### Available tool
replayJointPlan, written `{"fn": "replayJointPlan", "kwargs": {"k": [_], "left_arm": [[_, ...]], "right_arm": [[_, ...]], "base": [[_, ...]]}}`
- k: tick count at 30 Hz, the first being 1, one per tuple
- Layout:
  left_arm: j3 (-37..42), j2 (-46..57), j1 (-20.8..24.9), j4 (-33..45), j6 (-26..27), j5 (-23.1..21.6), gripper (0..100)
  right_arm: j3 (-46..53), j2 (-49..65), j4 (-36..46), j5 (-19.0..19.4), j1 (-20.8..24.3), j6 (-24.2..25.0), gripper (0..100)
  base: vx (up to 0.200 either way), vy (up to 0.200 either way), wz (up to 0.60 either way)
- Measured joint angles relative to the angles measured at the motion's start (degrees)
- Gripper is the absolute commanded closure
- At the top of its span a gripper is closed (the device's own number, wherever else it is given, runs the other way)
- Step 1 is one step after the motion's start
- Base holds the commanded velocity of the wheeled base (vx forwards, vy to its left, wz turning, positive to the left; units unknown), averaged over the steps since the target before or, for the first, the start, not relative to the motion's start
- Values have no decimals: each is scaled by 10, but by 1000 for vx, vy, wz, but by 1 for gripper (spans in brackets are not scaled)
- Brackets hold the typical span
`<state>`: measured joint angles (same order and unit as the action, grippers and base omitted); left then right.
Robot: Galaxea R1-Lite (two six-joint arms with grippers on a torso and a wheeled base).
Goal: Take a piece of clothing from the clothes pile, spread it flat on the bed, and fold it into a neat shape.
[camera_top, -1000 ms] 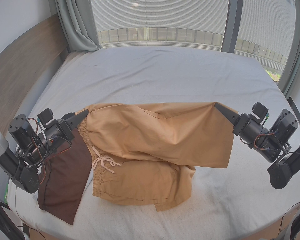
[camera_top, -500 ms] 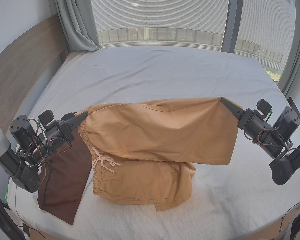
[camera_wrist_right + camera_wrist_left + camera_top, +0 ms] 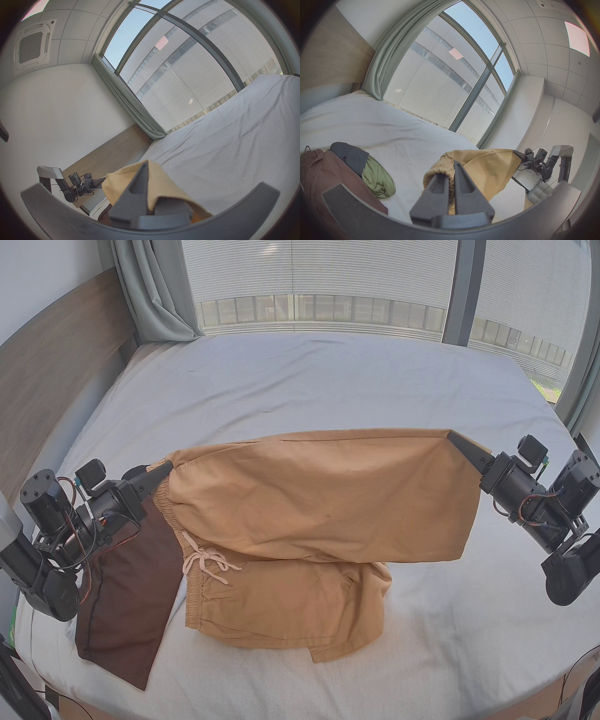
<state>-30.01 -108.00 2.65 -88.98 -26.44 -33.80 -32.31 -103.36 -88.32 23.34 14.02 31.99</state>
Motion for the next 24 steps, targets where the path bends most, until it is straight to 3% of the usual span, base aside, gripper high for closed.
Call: {"fn": "replayJointPlan", "kwargs": {"k": [24], "left_arm": [[-17, -17, -15, 0, 0, 1, 100]], "right_arm": [[-5, -2, 0, 2, -29, 7, 100]], "base": [[0, 0, 0]]}}
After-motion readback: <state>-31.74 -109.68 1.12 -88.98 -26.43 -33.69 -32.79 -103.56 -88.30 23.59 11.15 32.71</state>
